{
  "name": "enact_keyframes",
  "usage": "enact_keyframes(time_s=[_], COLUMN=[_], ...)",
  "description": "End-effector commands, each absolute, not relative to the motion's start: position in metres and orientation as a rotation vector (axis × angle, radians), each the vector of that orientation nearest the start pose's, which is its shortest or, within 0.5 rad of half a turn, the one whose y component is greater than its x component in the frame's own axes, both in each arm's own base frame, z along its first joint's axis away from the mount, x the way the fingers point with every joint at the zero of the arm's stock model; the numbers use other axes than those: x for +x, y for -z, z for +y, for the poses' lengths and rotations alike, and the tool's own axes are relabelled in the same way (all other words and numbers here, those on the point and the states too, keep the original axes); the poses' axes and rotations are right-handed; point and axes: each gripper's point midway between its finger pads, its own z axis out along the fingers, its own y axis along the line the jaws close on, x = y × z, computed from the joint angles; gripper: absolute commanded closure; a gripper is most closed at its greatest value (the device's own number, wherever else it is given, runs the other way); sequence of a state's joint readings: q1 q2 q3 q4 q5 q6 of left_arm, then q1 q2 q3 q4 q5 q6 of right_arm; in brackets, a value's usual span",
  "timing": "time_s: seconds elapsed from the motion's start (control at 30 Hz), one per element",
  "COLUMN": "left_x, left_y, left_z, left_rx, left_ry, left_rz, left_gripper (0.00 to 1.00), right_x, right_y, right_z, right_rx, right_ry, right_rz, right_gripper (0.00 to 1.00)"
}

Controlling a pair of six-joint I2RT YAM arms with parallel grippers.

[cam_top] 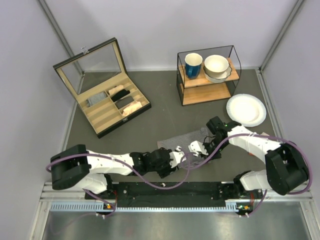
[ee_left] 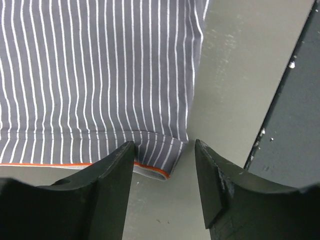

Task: Roll the underwear
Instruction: Fold the underwear at the center of the board.

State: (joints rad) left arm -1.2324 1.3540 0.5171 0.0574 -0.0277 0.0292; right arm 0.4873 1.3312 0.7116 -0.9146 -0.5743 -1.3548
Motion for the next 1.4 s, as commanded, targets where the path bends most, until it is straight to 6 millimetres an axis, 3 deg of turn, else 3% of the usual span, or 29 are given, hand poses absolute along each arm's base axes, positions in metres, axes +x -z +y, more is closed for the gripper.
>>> enact_keyframes(time_s=[0.0, 0.4, 0.5, 0.67, 0.73, 0.9, 1.13, 1.37], left_x=[0.120, 0.102, 0.093, 0.090, 0.089, 0.083, 0.078, 0.084], left_y=[-0.025, -0.015, -0.019, -0.024, -0.027, -0.032, -0.014, -0.003], left_z=[-0.306, -0.305, -0.309, -0.307, -0.306, -0.307, -0.302, -0.295], left_rx=[1.338, 1.331, 1.353, 1.371, 1.374, 1.379, 1.328, 1.248], left_ry=[0.502, 0.590, 0.655, 0.656, 0.660, 0.698, 0.642, 0.501], left_rz=[2.030, 2.131, 2.126, 2.141, 2.142, 2.161, 2.326, 2.403], left_gripper=[0.46, 0.94, 1.00, 0.99, 0.77, 0.56, 0.50, 0.51], right_x=[0.142, 0.144, 0.144, 0.143, 0.143, 0.141, 0.142, 0.142], right_y=[-0.043, -0.047, -0.048, -0.049, -0.049, -0.049, -0.050, -0.050], right_z=[0.147, 0.145, 0.147, 0.147, 0.148, 0.149, 0.148, 0.147], right_rx=[-2.187, -2.147, -2.141, -2.135, -2.133, -2.134, -2.136, -2.137], right_ry=[-0.768, -0.801, -0.817, -0.833, -0.843, -0.856, -0.843, -0.835], right_rz=[1.645, 1.665, 1.665, 1.677, 1.675, 1.674, 1.671, 1.675], right_gripper=[1.00, 1.00, 1.00, 1.00, 1.00, 1.00, 1.00, 1.00])
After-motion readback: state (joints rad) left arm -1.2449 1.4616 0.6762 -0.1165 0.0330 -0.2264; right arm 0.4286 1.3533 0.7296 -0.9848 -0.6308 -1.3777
